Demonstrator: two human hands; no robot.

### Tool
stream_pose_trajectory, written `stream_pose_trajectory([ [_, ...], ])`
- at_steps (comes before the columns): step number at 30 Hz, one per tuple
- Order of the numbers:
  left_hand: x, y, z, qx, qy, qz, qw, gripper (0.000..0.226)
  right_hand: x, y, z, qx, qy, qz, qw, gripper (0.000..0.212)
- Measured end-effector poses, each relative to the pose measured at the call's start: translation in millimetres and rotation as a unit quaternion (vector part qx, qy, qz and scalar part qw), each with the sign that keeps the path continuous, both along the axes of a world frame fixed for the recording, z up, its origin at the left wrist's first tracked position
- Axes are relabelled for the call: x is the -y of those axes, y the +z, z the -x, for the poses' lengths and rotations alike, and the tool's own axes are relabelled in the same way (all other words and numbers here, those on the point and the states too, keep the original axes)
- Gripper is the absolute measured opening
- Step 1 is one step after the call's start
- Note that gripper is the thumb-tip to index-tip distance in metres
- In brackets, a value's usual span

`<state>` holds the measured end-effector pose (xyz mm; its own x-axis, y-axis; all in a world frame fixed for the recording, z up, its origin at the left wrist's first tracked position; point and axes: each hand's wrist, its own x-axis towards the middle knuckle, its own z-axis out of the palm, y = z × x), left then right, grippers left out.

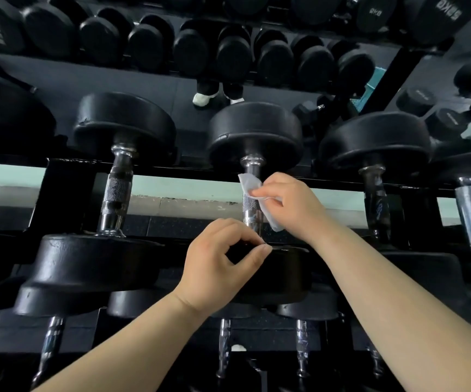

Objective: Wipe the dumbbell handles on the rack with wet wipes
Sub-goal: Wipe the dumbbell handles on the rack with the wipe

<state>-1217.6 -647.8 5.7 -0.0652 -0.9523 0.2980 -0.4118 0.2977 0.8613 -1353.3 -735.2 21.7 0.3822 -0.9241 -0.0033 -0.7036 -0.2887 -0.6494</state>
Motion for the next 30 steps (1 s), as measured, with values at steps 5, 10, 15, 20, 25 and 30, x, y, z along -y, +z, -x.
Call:
stream_pose_trajectory([
  [5, 0, -1, 0, 0.000, -0.005, 0.008, 1.000, 0.015, 21, 6, -6, -0.018, -0.047, 0.027, 0.998, 0.030],
  [10, 0, -3, -1, -0.005, -0.004, 0.015, 1.000, 0.014, -10, 13, 4, -0.087, 0.088, -0.093, 0.988, 0.022],
  [15, 0, -2, -1, -0.010, -0.006, 0.018, 1.000, 0.012, 3, 9, -1, 0.006, -0.016, -0.061, 0.998, 0.020],
  [20, 0, -2, -1, -0.011, -0.008, 0.016, 1.000, 0.013, -5, 8, 5, -0.028, 0.082, -0.055, 0.995, 0.022],
  [25, 0, -1, -1, -0.007, -0.008, 0.011, 1.000, 0.011, -6, 17, 7, -0.046, 0.111, -0.126, 0.985, 0.016],
  [30, 2, 2, -4, -0.067, 0.039, -0.055, 0.995, 0.012, -6, 35, 13, 0.038, 0.027, -0.122, 0.991, 0.026],
])
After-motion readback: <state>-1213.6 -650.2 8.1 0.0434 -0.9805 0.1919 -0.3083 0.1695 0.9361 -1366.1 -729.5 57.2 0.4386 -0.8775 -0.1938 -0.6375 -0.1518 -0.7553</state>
